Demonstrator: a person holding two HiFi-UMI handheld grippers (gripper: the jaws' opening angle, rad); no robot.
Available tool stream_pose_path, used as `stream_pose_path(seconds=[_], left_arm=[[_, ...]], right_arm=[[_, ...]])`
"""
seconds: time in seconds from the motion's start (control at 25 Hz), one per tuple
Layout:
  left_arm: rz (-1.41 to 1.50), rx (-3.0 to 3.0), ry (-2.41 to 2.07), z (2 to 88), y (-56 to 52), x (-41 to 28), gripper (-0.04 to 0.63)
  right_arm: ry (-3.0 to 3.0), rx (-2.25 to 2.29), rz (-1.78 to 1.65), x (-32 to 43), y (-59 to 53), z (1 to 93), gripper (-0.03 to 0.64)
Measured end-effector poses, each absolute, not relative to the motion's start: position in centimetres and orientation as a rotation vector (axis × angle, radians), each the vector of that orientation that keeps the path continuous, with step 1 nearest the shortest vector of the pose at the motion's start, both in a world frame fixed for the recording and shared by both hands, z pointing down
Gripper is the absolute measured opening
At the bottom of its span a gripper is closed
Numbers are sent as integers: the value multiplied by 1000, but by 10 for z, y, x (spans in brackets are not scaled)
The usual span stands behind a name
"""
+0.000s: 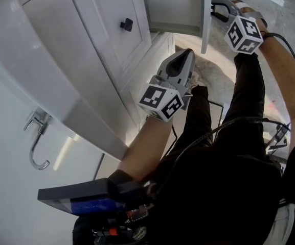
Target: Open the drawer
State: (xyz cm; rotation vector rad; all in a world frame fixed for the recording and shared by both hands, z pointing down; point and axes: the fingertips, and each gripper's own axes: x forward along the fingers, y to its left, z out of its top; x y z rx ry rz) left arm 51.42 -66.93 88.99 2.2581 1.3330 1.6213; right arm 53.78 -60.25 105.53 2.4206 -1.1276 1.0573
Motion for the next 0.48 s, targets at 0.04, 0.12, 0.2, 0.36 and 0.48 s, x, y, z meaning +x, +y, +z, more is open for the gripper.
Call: stream_pose_path(seconds=[0.04, 0.12, 0.2, 0.36, 0.48], left_arm=[[1623, 2256, 1335, 890, -669, 514, 0], [1623, 2254, 1336, 890, -669, 513, 0], [1621, 2253, 1336, 890, -669, 513, 0], [1616, 2246, 1338, 889, -667, 512, 0], [1616, 2240, 1343, 889, -666, 511, 0]], right_arm=[[-1126, 2421, 1058, 537, -601, 1055, 143], [-1125, 2419, 1060, 535, -600, 1056, 144], [-1123, 2417, 1061, 534, -599, 1056, 143], [-1119, 2417, 1069, 530, -595, 1055, 143], [-1119, 2414, 1077, 526, -591, 1055, 143]])
